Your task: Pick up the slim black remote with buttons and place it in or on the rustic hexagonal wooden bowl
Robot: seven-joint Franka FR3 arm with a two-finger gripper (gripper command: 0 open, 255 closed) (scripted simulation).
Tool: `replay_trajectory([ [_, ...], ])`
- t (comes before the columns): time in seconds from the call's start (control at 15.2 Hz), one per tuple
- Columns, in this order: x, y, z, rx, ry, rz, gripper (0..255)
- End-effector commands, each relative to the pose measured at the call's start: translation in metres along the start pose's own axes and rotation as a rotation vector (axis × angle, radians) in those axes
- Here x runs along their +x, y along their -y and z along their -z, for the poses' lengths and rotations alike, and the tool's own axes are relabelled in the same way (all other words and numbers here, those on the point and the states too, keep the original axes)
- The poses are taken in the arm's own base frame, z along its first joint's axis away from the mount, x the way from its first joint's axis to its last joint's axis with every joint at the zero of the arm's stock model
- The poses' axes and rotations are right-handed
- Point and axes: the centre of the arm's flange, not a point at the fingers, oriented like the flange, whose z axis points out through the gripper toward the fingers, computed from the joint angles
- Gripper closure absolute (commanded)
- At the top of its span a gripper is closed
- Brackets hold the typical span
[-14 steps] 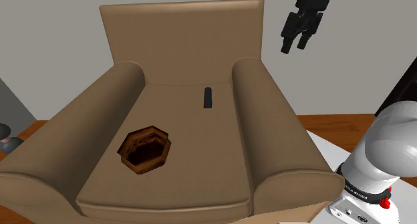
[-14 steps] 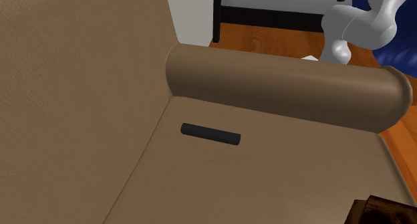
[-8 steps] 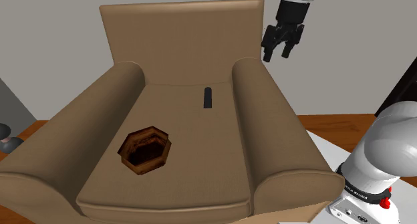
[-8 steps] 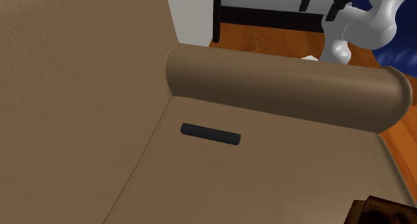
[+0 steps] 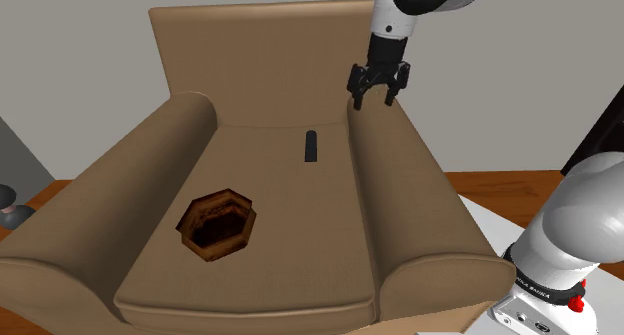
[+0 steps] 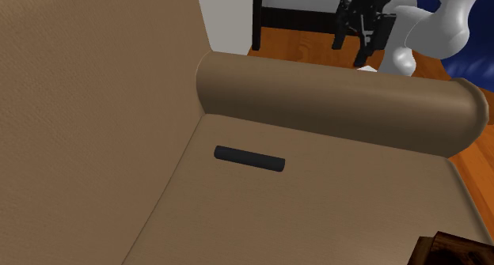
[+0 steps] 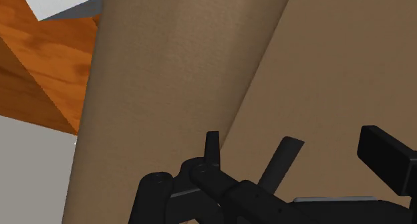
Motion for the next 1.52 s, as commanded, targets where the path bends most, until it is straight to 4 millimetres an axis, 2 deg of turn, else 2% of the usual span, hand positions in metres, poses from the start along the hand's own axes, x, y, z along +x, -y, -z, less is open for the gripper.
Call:
replay_trajectory([
  [0.0, 0.016, 0.01, -0.019, -0.001, 0.0, -0.045, 0],
  [0.73, 0.116, 0.051, -0.119, -0.012, 0.011, -0.28, 0],
  [1.32, 0.203, 0.065, -0.201, -0.021, 0.02, -0.471, 0],
  [1.45, 0.209, 0.065, -0.213, -0.022, 0.021, -0.486, 0],
])
